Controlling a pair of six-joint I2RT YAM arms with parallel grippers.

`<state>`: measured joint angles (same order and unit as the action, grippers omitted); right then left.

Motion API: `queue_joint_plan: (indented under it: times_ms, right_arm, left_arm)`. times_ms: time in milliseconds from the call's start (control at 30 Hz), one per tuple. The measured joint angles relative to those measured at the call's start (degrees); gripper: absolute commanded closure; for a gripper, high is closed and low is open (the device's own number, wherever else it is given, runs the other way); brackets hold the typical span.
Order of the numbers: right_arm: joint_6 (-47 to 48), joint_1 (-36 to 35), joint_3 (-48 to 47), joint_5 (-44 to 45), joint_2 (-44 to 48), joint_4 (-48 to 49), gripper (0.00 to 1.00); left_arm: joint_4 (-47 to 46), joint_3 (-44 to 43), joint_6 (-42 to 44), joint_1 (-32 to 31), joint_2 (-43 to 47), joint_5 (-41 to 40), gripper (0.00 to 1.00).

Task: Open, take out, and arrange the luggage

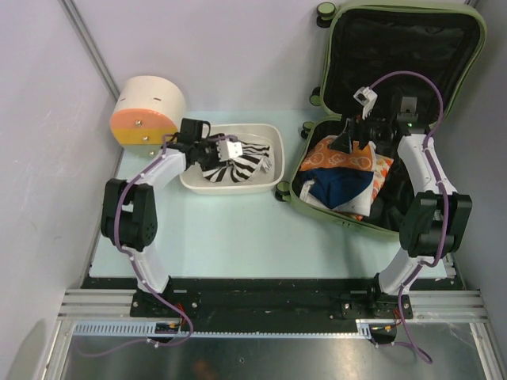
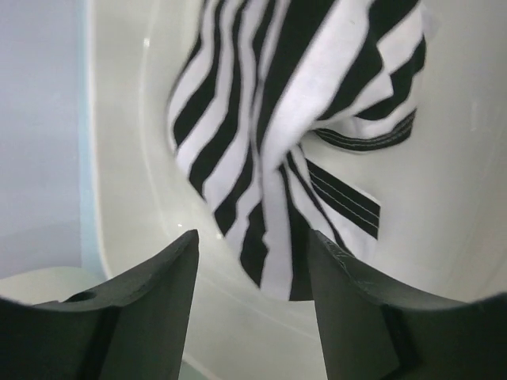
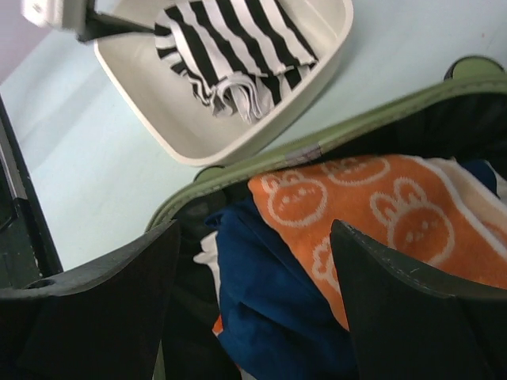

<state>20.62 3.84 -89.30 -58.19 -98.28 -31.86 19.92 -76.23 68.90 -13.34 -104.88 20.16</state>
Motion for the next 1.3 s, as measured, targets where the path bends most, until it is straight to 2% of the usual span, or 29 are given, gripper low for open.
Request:
queue_joint_plan:
  times_ms: [233,400,600,700,800,867,900,933,967,1000,1133,1233,1300]
  right_arm:
    - [2.6,0.22,0.0,1.68,-1.81,-3.93,0.19]
    - [3.28,0.28,-0.79,2.29,-2.14,-4.61,0.19]
    - [3.56,1.31,-1.46,2.49,-2.16,-4.87,0.19]
    - [3.67,2.1,-1.46,2.73,-2.16,-5.42,0.19]
    - [3.69,2.64,-1.46,3.1,-2.16,-5.9,0.19]
    - [3.67,2.71,-1.46,3.21,-2.16,-5.99,0.19]
    - [3.65,2.71,-1.46,3.28,-2.16,-5.99,0.19]
    - [3.63,2.71,-1.46,3.34,-2.16,-5.99,0.19]
    - [3.63,2.71,-1.46,3.37,-2.16,-5.99,0.19]
    - [3.61,2.71,-1.46,3.37,-2.16,-5.99,0.19]
    - [3.63,2.69,-1.46,3.39,-2.16,-6.01,0.19]
    - [3.63,2.71,-1.46,3.37,-2.16,-6.01,0.19]
    - [3.63,2.71,-1.46,3.37,-2.16,-6.01,0.19]
  left_arm:
    - [0.79,-5.29,-4.55,-1.29,1.18,3.43,0.32]
    - [1.25,-10.05,-5.33,-6.58,-1.05,4.87,0.2]
    - [3.39,-14.78,-5.33,-10.47,-8.26,6.14,0.2]
    - [5.62,-15.54,-4.87,-10.47,-11.43,6.51,0.24]
    - [7.8,-16.83,-4.85,-10.49,-13.94,6.97,0.32]
    - [8.44,-18.29,-5.01,-10.49,-15.45,7.08,0.45]
    - [8.61,-19.37,-5.29,-10.49,-16.31,7.08,0.56]
    - [8.68,-20.31,-5.64,-10.49,-17.07,7.06,0.79]
    - [9.01,-21.27,-6.34,-10.49,-17.79,7.02,0.93]
    - [9.29,-22.25,-7.43,-10.47,-18.4,6.99,1.0]
    - [10.32,-29.51,-13.81,-9.31,-21.79,7.69,1.0]
    - [9.29,-35.17,-22.6,-7.21,-23.12,7.82,1.0]
    - [5.07,-36.39,-29.86,-5.2,-22.93,6.6,1.0]
